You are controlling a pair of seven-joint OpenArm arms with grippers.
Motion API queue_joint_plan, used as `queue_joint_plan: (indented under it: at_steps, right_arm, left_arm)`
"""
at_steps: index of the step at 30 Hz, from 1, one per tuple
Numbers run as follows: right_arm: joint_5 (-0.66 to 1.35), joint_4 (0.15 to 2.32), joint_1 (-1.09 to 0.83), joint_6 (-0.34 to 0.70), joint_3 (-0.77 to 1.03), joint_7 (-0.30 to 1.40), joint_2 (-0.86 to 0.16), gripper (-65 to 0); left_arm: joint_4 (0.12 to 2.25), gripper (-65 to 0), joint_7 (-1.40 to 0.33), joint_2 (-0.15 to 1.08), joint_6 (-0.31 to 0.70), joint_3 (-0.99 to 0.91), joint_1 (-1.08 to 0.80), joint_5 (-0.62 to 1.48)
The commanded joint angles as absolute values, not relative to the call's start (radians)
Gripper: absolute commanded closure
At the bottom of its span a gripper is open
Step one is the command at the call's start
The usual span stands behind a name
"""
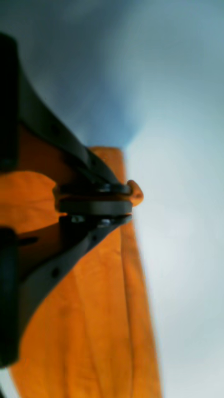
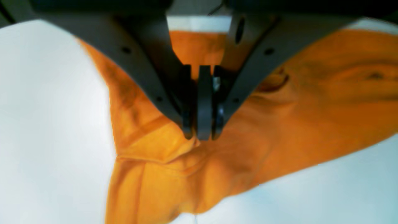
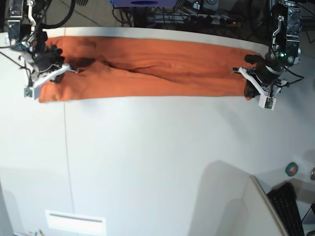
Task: Layout the t-shirt on the table in an organized manner, then fold the t-shirt properly
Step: 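Grasp the shirt edge with both grippers and fold it over toward the other edge, then pull the folded strip ends apart with both grippers to straighten it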
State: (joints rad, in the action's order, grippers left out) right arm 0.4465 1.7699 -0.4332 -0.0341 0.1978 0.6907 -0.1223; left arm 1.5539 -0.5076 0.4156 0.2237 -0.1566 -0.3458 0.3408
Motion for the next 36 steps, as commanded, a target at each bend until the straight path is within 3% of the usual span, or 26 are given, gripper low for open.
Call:
queue_joint_plan:
  at_steps: [1, 22, 29, 36]
  right_arm:
    - [0.449, 1.784, -0.432, -0.033, 0.216, 0.676, -0.128, 0.0]
    - [0.446, 1.767, -0.435, -0.033, 0.22, 0.687, -0.101, 0.0]
    - [0.444, 1.765, -0.45, -0.033, 0.225, 0.687, -0.101, 0.0]
    - [0.444, 1.765, -0.455, -0.033, 0.226, 0.687, -0.101, 0.0]
  left_arm:
    - [1.573, 0.0, -0.507, 0.429, 0.223, -0.163, -0.34, 0.344]
    - [1.563, 0.0, -0.521, 0.427, 0.223, -0.153, -0.348, 0.341]
    - [1.561, 0.0, -0.521, 0.397, 0.226, -0.154, -0.348, 0.166]
    - [1.563, 0.0, -0.522, 0.384, 0.225, -0.151, -0.348, 0.145]
